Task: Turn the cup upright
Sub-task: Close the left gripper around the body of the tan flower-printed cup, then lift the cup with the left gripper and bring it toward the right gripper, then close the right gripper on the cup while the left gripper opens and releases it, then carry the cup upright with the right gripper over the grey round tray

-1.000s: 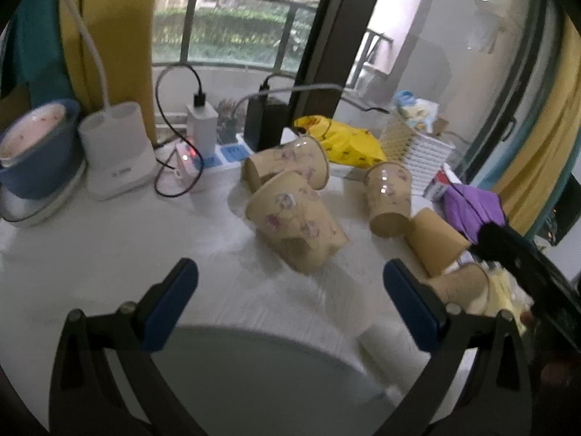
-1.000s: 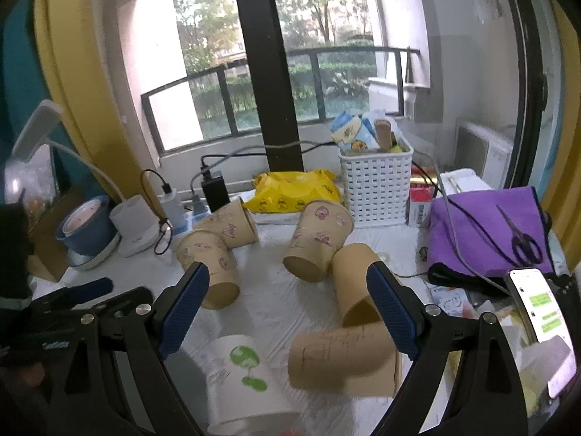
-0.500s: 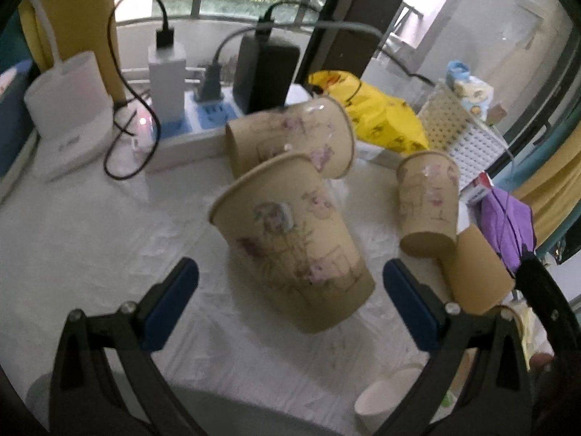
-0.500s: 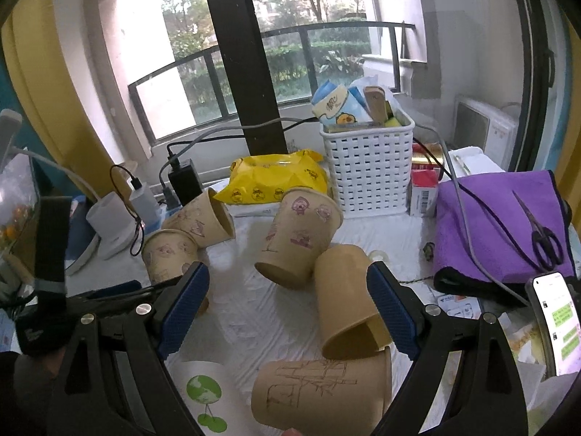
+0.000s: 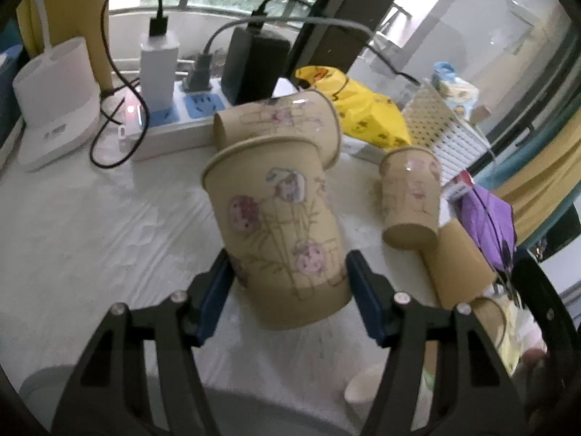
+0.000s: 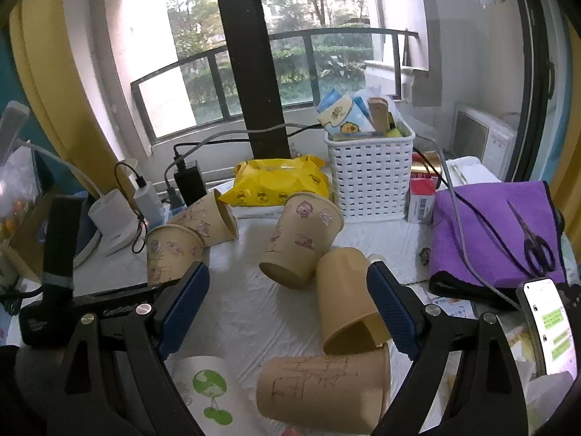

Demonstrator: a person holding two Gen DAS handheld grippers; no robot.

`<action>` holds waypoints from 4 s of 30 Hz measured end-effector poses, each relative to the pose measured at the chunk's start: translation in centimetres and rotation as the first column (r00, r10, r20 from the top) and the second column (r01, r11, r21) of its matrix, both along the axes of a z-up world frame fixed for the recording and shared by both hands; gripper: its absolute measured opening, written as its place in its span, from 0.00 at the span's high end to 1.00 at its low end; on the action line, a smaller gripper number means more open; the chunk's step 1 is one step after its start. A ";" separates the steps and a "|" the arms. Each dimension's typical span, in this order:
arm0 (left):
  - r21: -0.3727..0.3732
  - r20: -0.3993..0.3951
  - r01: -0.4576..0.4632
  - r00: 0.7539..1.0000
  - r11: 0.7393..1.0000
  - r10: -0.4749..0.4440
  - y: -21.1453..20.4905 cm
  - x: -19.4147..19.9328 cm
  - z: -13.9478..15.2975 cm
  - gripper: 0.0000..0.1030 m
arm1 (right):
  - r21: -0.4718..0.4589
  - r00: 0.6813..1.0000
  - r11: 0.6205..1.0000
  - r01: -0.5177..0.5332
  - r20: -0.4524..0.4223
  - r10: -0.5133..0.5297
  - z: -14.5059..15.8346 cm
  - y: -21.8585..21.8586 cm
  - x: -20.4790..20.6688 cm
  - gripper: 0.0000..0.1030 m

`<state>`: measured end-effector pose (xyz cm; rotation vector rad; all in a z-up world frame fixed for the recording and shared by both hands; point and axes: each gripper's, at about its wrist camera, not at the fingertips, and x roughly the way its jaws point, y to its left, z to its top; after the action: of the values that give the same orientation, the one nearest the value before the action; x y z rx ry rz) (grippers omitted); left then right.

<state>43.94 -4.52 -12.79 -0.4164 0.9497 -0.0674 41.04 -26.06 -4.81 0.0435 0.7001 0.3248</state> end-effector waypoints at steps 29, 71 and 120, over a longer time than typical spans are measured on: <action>0.146 0.196 0.136 0.967 0.980 -0.163 3.5 -20.8 4.9 0.38 | 0.039 0.991 0.991 -0.130 -0.005 0.131 2.7 7.0 -14.2 0.12; 0.359 0.527 0.299 0.717 0.884 -0.456 2.2 -37.2 2.9 0.38 | 0.271 0.902 0.888 -0.372 -0.122 0.415 1.4 13.2 -26.0 0.31; 0.115 0.347 -0.235 0.920 0.965 0.182 16.6 -29.1 3.1 0.25 | -0.134 0.934 0.947 -0.291 0.177 0.312 -1.2 18.0 -20.4 0.33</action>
<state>14.87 12.09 -9.68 -0.3471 0.5657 0.1277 20.60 -8.03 -5.98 -0.1978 0.5257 0.5789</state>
